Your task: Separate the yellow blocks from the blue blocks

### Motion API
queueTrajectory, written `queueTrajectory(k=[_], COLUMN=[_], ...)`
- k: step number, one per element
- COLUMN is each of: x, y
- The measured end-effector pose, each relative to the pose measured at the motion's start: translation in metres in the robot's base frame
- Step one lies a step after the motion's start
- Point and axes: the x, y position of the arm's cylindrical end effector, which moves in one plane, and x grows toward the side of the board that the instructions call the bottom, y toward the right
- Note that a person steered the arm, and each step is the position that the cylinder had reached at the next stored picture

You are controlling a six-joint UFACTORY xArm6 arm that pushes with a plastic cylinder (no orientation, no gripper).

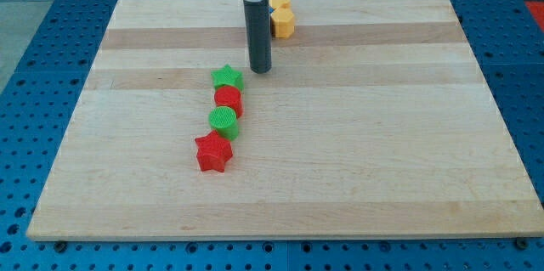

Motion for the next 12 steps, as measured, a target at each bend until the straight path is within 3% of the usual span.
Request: queueTrajectory(k=[1,4,6,8,11,12], x=[-0.005,-0.075,-0.100,-0.100,-0.173,-0.172], y=[-0.020,-0.072,-0.005,-0.006,-0.033,0.001])
